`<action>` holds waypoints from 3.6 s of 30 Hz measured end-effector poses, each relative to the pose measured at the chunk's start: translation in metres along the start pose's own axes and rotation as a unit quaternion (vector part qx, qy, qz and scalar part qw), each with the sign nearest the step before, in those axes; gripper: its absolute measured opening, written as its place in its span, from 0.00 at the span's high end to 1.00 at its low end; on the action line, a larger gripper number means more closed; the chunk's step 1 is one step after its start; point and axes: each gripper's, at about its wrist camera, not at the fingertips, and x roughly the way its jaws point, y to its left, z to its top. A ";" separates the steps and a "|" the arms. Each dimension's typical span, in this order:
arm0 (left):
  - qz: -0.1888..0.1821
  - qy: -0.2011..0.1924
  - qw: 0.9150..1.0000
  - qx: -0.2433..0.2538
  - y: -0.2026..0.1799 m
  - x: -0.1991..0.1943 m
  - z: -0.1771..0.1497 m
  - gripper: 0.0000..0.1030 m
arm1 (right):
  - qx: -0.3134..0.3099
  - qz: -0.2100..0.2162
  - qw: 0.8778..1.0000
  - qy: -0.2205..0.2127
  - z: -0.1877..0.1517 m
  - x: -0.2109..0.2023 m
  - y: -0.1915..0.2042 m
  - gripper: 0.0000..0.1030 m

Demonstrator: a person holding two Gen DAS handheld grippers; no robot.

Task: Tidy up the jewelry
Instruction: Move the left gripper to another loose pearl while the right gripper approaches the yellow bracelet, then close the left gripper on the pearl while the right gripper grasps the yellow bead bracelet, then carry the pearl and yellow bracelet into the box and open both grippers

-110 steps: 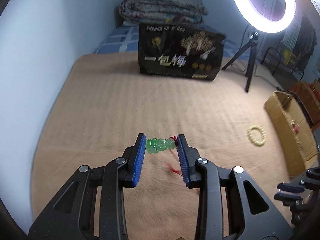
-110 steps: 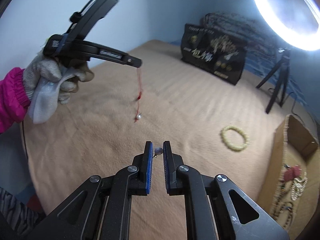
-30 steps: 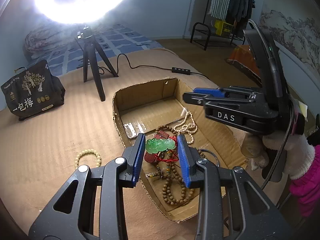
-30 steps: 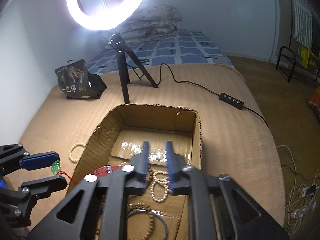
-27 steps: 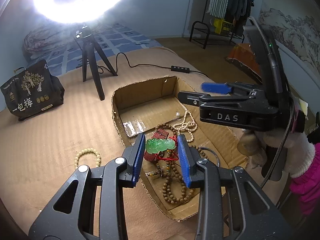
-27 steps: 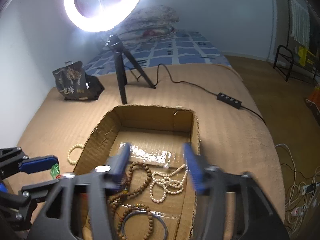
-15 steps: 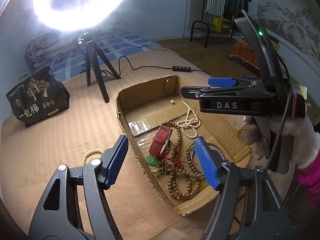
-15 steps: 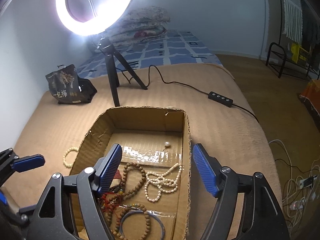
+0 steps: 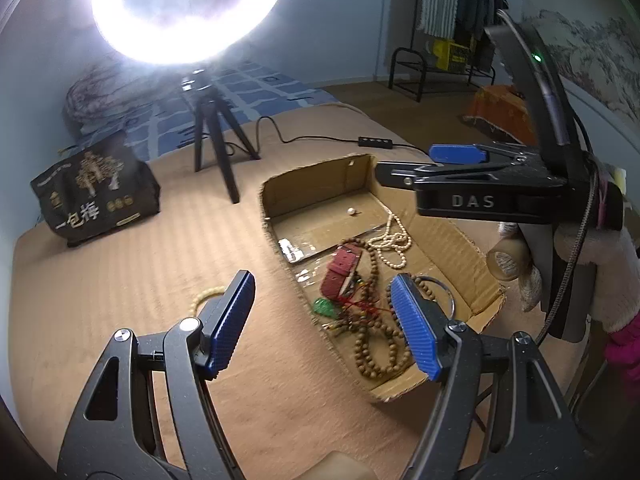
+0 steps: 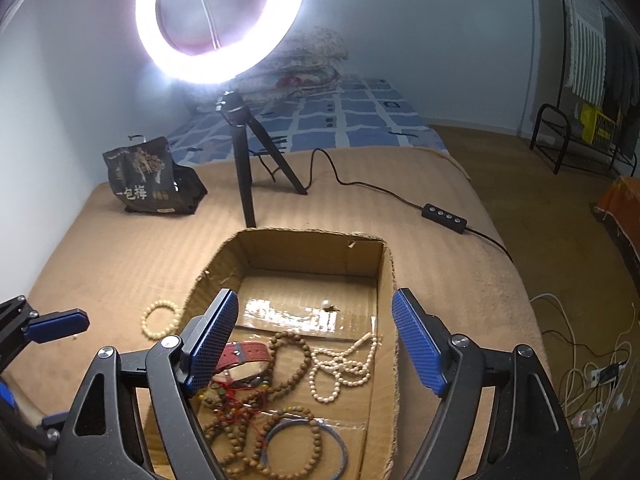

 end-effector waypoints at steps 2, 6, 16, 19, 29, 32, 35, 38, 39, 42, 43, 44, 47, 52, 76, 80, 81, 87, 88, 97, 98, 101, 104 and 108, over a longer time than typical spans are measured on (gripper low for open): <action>0.004 -0.003 1.000 -0.003 0.009 -0.007 -0.003 0.29 | -0.001 0.004 1.000 -0.006 0.000 -0.005 0.006 0.23; 0.025 -0.010 1.000 -0.016 0.038 -0.024 -0.014 0.29 | -0.009 0.016 1.000 -0.016 0.001 -0.014 0.022 0.23; 0.088 -0.020 0.994 -0.069 0.130 -0.063 -0.059 0.29 | -0.033 0.059 0.997 -0.037 -0.004 -0.022 0.080 0.23; 0.100 -0.014 0.991 -0.085 0.152 -0.070 -0.077 0.29 | -0.047 0.071 0.996 -0.030 -0.009 -0.015 0.104 0.23; 0.094 0.015 0.989 -0.117 0.196 -0.068 -0.129 0.29 | -0.109 0.111 0.987 0.045 -0.037 0.030 0.178 0.23; 0.086 0.023 0.989 -0.119 0.203 -0.060 -0.141 0.29 | -0.135 0.107 0.983 0.067 -0.041 0.046 0.193 0.23; 0.079 0.031 0.989 -0.122 0.207 -0.051 -0.149 0.36 | -0.149 0.096 0.980 0.086 -0.042 0.063 0.202 0.23; 0.075 0.042 0.989 -0.118 0.210 -0.036 -0.153 0.43 | -0.154 0.077 0.980 0.099 -0.045 0.079 0.206 0.23; 0.073 0.045 0.989 -0.117 0.211 -0.032 -0.154 0.48 | -0.155 0.070 0.980 0.102 -0.046 0.085 0.207 0.23; 0.069 0.054 0.989 -0.118 0.215 -0.021 -0.157 0.57 | -0.155 0.064 0.979 0.113 -0.047 0.098 0.208 0.29; 0.066 0.057 0.989 -0.122 0.218 -0.018 -0.159 0.61 | -0.156 0.062 0.979 0.116 -0.048 0.101 0.208 0.31; 0.063 0.060 0.988 -0.126 0.219 -0.014 -0.160 0.63 | -0.156 0.060 0.979 0.121 -0.048 0.105 0.209 0.33; 0.059 0.066 0.987 -0.132 0.222 -0.005 -0.163 0.65 | -0.149 0.045 0.979 0.133 -0.048 0.116 0.208 0.39; 0.052 0.072 0.987 -0.134 0.222 0.004 -0.167 0.70 | -0.134 0.032 0.979 0.149 -0.048 0.127 0.207 0.46; 0.053 0.067 0.985 -0.151 0.231 0.009 -0.171 0.94 | -0.112 0.045 0.979 0.166 -0.053 0.150 0.217 0.86; 0.058 0.065 0.984 -0.157 0.230 0.007 -0.170 0.94 | -0.109 0.059 0.978 0.167 -0.056 0.145 0.217 0.93; 0.059 0.064 0.983 -0.159 0.230 0.006 -0.170 0.94 | -0.108 0.062 0.978 0.167 -0.057 0.143 0.217 0.94; 0.064 0.058 0.982 -0.170 0.228 -0.002 -0.169 0.94 | -0.104 0.081 0.978 0.164 -0.062 0.128 0.218 0.94; 0.066 0.057 0.982 -0.170 0.227 -0.004 -0.169 0.94 | -0.105 0.083 0.978 0.163 -0.061 0.126 0.219 0.94; 0.075 0.040 0.984 -0.154 0.212 -0.027 -0.155 0.94 | -0.104 0.108 0.978 0.143 -0.055 0.094 0.217 0.94; 0.075 0.038 0.985 -0.152 0.210 -0.030 -0.154 0.94 | -0.105 0.110 0.978 0.140 -0.054 0.090 0.217 0.94; 0.075 0.031 0.986 -0.146 0.202 -0.038 -0.149 0.94 | -0.106 0.117 0.979 0.128 -0.050 0.074 0.213 0.94; 0.073 0.024 0.987 -0.140 0.193 -0.046 -0.143 0.94 | -0.103 0.124 0.980 0.118 -0.046 0.061 0.209 0.94; 0.069 0.014 0.989 -0.129 0.178 -0.057 -0.133 0.94 | -0.103 0.133 0.980 0.107 -0.043 0.042 0.203 0.94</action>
